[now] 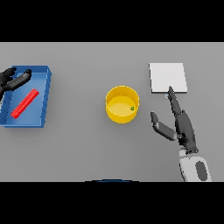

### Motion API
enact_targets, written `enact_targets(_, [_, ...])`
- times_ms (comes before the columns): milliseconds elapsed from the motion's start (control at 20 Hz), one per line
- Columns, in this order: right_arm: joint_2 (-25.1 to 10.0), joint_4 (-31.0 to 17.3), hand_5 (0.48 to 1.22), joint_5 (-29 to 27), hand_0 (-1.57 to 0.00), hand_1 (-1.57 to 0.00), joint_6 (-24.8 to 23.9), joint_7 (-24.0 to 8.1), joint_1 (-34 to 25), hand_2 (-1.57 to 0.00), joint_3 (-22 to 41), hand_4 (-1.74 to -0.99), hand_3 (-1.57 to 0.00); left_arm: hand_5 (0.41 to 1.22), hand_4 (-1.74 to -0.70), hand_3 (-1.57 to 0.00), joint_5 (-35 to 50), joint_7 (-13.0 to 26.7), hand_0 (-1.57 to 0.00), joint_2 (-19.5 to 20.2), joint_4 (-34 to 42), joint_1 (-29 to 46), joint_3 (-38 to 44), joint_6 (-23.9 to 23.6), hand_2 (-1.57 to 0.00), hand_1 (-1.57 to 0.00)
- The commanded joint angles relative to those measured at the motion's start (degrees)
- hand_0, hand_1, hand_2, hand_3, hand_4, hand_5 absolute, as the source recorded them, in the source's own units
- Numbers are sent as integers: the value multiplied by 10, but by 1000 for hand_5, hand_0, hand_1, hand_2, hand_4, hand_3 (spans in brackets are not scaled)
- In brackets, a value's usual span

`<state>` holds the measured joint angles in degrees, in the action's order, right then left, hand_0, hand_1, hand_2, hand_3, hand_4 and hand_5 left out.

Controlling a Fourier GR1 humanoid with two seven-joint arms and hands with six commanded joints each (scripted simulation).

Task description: Pick up the red beaker and tilt it to pour out 1 green nut into yellow bowl. Pick up the yellow bowl and place it on the metallic measuring scale.

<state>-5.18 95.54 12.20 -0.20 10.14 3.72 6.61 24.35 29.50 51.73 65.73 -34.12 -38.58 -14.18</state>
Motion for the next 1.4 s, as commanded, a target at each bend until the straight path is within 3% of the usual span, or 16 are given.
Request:
enact_targets(0, [0,2,688,2,1,1,0,-4,0,1,1,-1164,1,647,-724,-118,-6,-7,-167,-10,-10,-4,-1,-8,-140,-147])
enact_targets(150, [0,-1,679,11,1,1,-5,-13,-1,1,3,-1178,1,653,-705,-60,-19,-11,-85,-12,-19,-16,0,-22,-71,-75])
enact_targets(250, [-5,-1,677,38,1,1,-13,-28,-8,1,14,-1163,1,663,-711,-38,-17,-37,-54,-11,-10,-8,8,-41,-45,-48])
enact_targets(300, [-12,1,691,46,1,1,-5,-21,-6,1,20,-1146,1,674,-711,-30,-17,-45,-43,-15,-9,-7,11,-47,-36,-38])
enact_targets(450, [-57,7,728,70,1,1,42,-17,-40,1,44,-1153,1,689,-710,-15,-21,-48,-22,-11,-2,-7,10,-55,-18,-19])
enact_targets(650, [-133,-15,704,185,1,1,92,-55,-118,1,107,-1216,1,667,-720,-6,-9,-65,-8,-15,0,-4,19,-52,-7,-7])
enact_targets(900, [-190,-73,703,303,1,1,141,-3,-227,1,201,-1228,1,672,-712,-1,-7,-63,-2,-23,-7,-7,15,-46,-2,-2])
enact_targets(1200, [-201,-141,704,355,1,1,207,33,-323,1,270,-1215,1,687,-720,0,3,-69,0,-19,2,3,21,-47,0,0])
enact_targets(1350, [-200,-177,704,375,1,1,231,30,-356,1,295,-1223,1,688,-722,1,4,-77,1,-17,-6,5,23,-38,1,1])
